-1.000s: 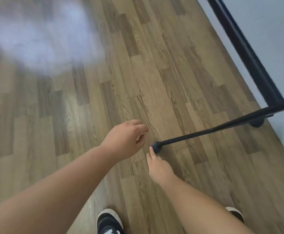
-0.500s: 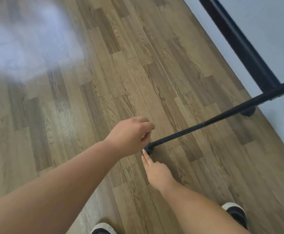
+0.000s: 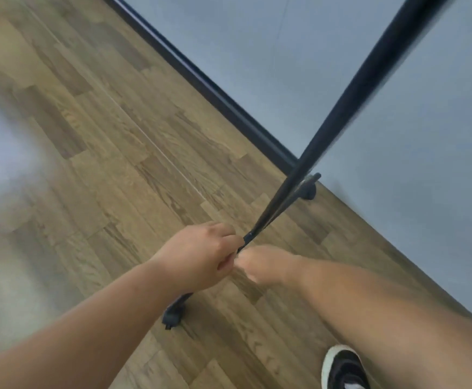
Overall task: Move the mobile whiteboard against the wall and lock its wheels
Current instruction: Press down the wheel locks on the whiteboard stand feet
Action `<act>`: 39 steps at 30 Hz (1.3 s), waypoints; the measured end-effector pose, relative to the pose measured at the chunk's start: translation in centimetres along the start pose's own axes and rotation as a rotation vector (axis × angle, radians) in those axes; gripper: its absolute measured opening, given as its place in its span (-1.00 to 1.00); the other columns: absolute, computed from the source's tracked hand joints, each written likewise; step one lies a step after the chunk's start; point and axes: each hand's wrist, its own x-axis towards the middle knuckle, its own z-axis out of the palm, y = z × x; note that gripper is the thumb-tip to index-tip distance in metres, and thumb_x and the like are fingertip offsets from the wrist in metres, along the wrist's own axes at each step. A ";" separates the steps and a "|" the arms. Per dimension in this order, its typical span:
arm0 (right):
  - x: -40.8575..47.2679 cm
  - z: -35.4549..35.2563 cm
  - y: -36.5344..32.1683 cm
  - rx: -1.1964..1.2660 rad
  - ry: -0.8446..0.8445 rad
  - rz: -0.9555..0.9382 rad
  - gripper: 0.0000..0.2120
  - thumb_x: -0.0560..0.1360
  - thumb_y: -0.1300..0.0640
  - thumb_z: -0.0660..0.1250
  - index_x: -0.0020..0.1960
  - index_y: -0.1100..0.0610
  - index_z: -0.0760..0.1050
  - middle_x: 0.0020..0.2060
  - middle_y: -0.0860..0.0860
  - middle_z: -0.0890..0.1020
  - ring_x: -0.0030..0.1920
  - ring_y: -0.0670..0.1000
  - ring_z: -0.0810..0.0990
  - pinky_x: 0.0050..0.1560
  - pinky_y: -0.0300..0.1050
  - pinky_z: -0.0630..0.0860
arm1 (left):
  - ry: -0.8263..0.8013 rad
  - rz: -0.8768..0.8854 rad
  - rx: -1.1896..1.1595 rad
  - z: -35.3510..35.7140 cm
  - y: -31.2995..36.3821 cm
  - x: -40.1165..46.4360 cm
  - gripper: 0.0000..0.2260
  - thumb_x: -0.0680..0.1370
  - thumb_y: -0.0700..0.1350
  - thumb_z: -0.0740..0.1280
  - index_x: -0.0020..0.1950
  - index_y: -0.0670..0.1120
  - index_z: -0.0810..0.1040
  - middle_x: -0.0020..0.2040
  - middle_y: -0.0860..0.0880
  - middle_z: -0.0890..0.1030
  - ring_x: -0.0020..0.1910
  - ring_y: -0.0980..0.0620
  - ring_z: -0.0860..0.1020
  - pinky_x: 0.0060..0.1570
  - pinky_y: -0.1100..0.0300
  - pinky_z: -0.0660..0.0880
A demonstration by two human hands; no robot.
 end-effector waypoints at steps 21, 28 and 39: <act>-1.2 1.0 17.5 0.561 0.166 0.992 -0.23 0.70 0.21 0.27 0.67 0.16 -0.19 0.65 0.15 -0.12 -0.04 0.01 0.67 -0.04 -0.17 0.67 | -0.021 0.119 0.004 3.8 0.0 6.1 -0.75 0.58 -0.10 0.15 0.07 -0.06 0.61 -0.05 0.01 0.60 -0.07 -0.01 0.56 -0.17 0.04 0.56; -0.7 0.8 17.6 0.598 0.133 0.994 -0.23 0.70 0.22 0.25 0.66 0.19 -0.23 0.65 0.18 -0.02 -0.18 -0.05 0.62 -0.21 -0.22 0.63 | -0.033 0.087 -0.013 3.6 -0.4 5.8 -0.73 0.57 -0.09 0.16 0.15 -0.03 0.60 -0.02 0.02 0.63 -0.05 0.00 0.59 -0.18 0.04 0.60; -2.4 0.5 17.7 0.641 -0.123 0.919 -0.60 0.61 0.10 0.43 0.41 0.15 0.46 0.09 0.11 0.55 0.08 0.11 0.57 0.13 0.00 0.61 | -0.054 0.051 0.014 3.7 0.4 6.2 -0.74 0.57 -0.10 0.17 0.12 -0.04 0.62 -0.05 0.04 0.63 -0.06 0.02 0.59 -0.18 0.08 0.60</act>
